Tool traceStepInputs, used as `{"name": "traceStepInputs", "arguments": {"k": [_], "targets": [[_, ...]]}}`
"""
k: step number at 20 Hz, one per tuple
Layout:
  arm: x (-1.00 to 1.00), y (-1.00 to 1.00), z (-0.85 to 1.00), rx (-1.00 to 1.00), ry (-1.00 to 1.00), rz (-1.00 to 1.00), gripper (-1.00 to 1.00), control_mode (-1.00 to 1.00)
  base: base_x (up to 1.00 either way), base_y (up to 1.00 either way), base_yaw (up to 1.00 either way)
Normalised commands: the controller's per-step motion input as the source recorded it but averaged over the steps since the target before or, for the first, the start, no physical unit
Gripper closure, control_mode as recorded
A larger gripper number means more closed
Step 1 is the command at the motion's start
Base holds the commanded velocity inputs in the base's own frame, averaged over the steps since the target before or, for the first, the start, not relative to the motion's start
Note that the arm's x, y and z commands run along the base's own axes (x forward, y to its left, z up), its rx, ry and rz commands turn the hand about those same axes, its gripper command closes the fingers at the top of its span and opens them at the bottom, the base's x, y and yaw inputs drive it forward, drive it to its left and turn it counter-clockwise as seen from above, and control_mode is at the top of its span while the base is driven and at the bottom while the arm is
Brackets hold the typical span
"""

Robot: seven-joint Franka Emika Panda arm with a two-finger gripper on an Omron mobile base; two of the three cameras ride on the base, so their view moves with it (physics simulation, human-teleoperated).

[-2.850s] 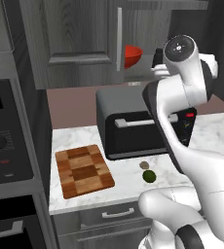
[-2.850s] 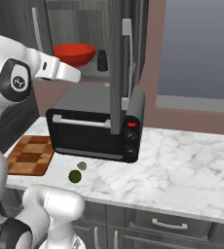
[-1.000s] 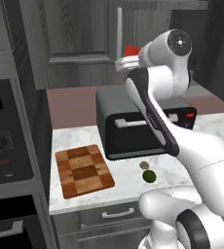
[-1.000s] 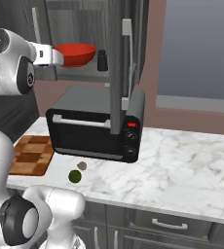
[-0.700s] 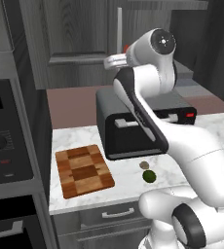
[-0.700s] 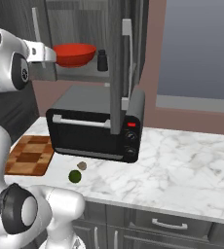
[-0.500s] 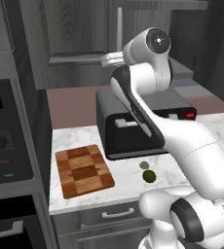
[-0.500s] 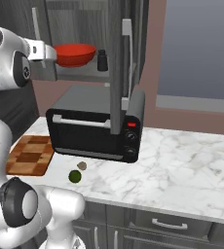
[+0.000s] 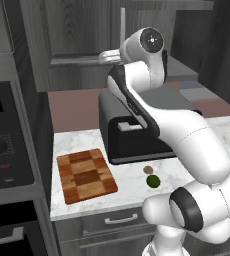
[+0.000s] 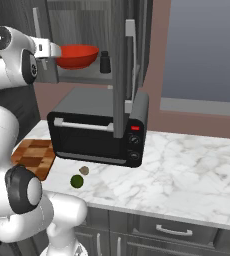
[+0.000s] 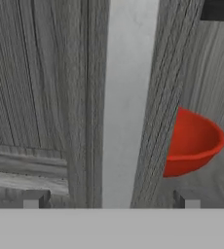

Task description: Open the cabinet. Place the bowl and condiment on the counter. Then place the lime and garlic on the cutting board.

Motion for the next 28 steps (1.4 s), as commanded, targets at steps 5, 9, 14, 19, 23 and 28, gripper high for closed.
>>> {"name": "traceStepInputs", "arguments": {"k": [5,9,14,19,23,28], "targets": [[0.44,0.13,0.03,0.0,0.0,0.0,-1.0,-1.0,0.0,0.0,0.0],[0.41,0.02,0.02,0.0,0.0,0.0,-1.0,-1.0,0.0,0.0,0.0],[0.26,-0.05,0.05,0.0,-0.01,0.0,-1.0,-1.0,0.0,0.0,0.0],[0.06,-0.03,0.03,0.0,-0.02,-0.01,1.0,-1.0,0.0,0.0,0.0],[0.0,-0.01,0.04,0.0,-0.04,-0.04,1.0,-1.0,0.0,0.0,0.0],[0.0,0.0,0.0,0.0,-0.01,0.0,1.0,-1.0,0.0,0.0,0.0]]}}
